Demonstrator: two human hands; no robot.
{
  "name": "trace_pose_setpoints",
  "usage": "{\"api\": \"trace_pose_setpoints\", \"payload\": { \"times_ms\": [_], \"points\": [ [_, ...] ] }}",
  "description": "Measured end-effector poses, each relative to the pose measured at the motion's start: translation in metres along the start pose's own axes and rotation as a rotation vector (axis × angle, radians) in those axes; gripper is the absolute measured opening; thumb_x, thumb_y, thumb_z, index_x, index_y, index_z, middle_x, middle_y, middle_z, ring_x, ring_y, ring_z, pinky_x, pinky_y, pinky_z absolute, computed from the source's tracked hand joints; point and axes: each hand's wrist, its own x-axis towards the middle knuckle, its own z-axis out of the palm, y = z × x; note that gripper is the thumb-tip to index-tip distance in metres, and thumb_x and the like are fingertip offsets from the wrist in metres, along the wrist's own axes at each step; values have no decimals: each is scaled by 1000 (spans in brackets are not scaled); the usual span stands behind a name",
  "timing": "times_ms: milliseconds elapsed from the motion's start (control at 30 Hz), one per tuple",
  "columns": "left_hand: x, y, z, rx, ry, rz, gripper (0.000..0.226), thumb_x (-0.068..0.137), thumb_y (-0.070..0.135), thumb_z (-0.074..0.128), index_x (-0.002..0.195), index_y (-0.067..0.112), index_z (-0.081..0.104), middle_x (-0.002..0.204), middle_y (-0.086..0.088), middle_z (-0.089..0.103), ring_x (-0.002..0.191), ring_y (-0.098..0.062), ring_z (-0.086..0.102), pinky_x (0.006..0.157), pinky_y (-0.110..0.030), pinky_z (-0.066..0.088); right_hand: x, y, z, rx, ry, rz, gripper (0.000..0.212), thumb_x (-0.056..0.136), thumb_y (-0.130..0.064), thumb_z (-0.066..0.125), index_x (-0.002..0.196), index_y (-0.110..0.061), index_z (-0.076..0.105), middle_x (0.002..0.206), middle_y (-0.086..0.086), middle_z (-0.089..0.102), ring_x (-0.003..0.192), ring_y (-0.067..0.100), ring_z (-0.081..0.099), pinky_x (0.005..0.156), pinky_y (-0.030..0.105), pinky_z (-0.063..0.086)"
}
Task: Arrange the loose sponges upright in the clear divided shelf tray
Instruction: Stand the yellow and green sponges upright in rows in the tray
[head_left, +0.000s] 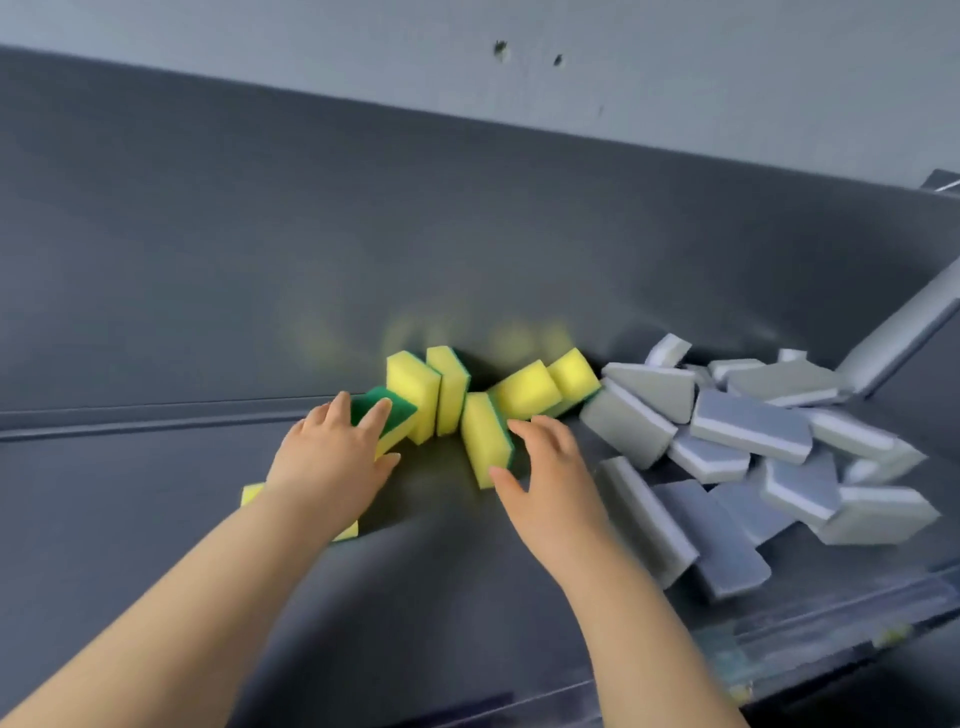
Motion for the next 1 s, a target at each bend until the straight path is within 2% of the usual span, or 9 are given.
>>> {"api": "trace_pose_setpoints", "payload": {
  "times_ms": [100, 233, 400, 500, 633, 733, 833, 900, 1000],
  "points": [
    [7, 10, 6, -4, 4, -69, 62, 94, 51, 36, 148, 27, 15, 147, -8, 30, 131, -28, 33, 105, -36, 32, 17, 15, 1, 50, -21, -36, 51, 88, -35, 57, 134, -22, 39, 138, -3, 31, 126, 15, 36, 100, 29, 35],
    [10, 32, 14, -134, 33, -131, 59, 93, 44, 45, 146, 26, 26, 142, -6, 34, 127, -29, 34, 101, -36, 36, 31, 27, 4, 103, -117, -49, 56, 86, -41, 58, 134, -21, 38, 135, -2, 36, 123, 16, 39, 95, 27, 36],
    [13, 59, 25, -282, 105, -175, 57, 90, 38, 54, 142, 21, 38, 139, -10, 37, 122, -34, 37, 103, -39, 33, 42, 37, 1, 112, -142, -64, 63, 84, -44, 59, 135, -22, 29, 130, 4, 43, 118, 23, 44, 90, 33, 40],
    [15, 73, 27, -335, 162, -200, 54, 90, 36, 56, 138, 17, 44, 136, -13, 41, 118, -36, 40, 102, -40, 34, 49, 39, -2, 59, -118, -165, 66, 82, -42, 62, 136, -25, 27, 135, 4, 36, 119, 25, 42, 92, 34, 42],
    [16, 86, 27, -383, 201, -230, 52, 88, 32, 59, 136, 15, 46, 135, -14, 43, 118, -36, 42, 101, -38, 34, 57, 41, -3, -168, -130, -307, 53, 84, -42, 60, 129, -26, 38, 147, -2, 19, 124, 24, 38, 89, 34, 42],
    [10, 82, 20, -396, 252, -259, 53, 89, 34, 58, 138, 20, 44, 135, -9, 43, 120, -31, 41, 98, -36, 38, 57, 43, 0, -195, -135, -318, 51, 81, -48, 60, 120, -22, 40, 144, -3, 22, 119, 25, 42, 81, 35, 45],
    [-3, 63, 16, -347, 337, -311, 54, 87, 34, 58, 137, 20, 44, 133, -9, 46, 117, -32, 45, 96, -43, 42, 57, 41, 2, -158, -118, -293, 50, 79, -51, 62, 109, -18, 41, 134, -1, 30, 110, 26, 46, 75, 35, 45],
    [-11, 52, 17, -362, 335, -412, 55, 89, 31, 56, 140, 19, 39, 131, -13, 47, 113, -36, 47, 97, -47, 38, 56, 39, 1, -118, -120, -270, 44, 81, -43, 63, 104, -14, 40, 128, 1, 35, 103, 26, 50, 70, 32, 41],
    [-18, 48, 25, -428, 230, -556, 59, 94, 30, 48, 146, 21, 24, 136, -14, 41, 120, -38, 41, 107, -54, 22, 55, 36, -3, -54, -117, -226, 23, 85, -18, 56, 100, -10, 41, 121, 6, 39, 89, 30, 54, 65, 30, 36]
  ]
}}
